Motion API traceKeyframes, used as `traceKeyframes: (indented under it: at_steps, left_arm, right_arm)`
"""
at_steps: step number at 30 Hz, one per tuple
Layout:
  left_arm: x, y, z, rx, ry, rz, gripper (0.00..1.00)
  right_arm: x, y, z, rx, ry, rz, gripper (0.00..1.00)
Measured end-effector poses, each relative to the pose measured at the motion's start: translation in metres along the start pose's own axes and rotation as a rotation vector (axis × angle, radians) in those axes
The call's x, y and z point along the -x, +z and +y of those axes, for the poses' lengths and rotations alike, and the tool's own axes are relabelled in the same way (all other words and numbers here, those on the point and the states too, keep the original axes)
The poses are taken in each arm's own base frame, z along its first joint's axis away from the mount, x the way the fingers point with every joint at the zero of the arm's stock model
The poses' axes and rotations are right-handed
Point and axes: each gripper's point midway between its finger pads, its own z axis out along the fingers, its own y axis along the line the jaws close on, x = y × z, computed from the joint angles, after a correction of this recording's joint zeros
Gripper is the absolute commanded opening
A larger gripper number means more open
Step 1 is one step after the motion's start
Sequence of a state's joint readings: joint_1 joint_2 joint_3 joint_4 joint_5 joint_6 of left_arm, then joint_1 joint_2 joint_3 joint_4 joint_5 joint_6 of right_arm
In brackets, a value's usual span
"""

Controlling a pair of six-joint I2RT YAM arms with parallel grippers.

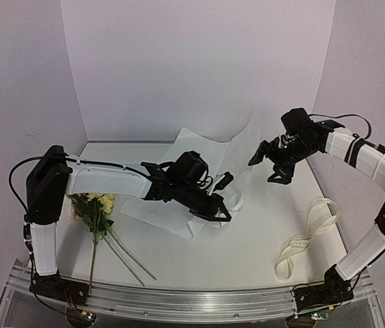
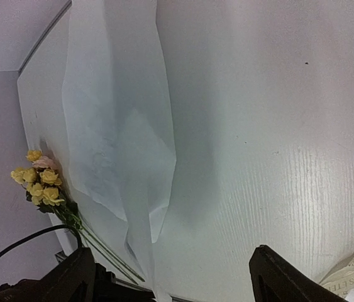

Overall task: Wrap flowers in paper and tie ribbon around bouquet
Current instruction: Unfold the folded wrapping paper at the center of the board.

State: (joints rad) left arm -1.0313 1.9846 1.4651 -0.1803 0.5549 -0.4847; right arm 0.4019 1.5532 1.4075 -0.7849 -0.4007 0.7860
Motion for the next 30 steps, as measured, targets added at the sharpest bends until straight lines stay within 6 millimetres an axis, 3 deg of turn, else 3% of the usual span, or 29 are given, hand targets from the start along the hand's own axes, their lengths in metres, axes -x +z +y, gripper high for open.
traceKeyframes:
  at_steps: [6, 10, 14, 17, 20, 25, 30]
  left_arm:
    - [-0.028, 0.006, -0.002, 0.023, -0.022, 0.096, 0.05]
    - [-0.041, 0.006, 0.003, 0.041, -0.044, 0.133, 0.08]
    - [-0.056, 0.008, 0.005, 0.044, -0.062, 0.174, 0.29]
    - [-0.062, 0.01, 0.001, 0.043, -0.059, 0.19, 0.6]
    - [-0.067, 0.007, -0.001, 0.063, -0.054, 0.176, 0.79]
    - [-0.063, -0.024, 0.002, 0.157, -0.074, 0.088, 0.89]
    - [-0.033, -0.09, 0.019, 0.282, -0.152, -0.125, 0.93]
  right_arm:
    - [-0.011, -0.02, -0.018, -0.084, -0.052, -0.004, 0.85]
    - [-0.017, -0.022, -0.028, -0.118, -0.071, 0.008, 0.84]
    - [-0.025, -0.015, -0.041, -0.16, -0.071, 0.047, 0.82]
    - [-0.027, -0.006, -0.046, -0.183, -0.07, 0.076, 0.81]
    - [-0.031, 0.01, -0.051, -0.212, -0.08, 0.117, 0.8]
    - [-0.045, 0.038, -0.044, -0.242, -0.145, 0.191, 0.79]
    - [-0.059, 0.065, -0.028, -0.256, -0.239, 0.241, 0.8]
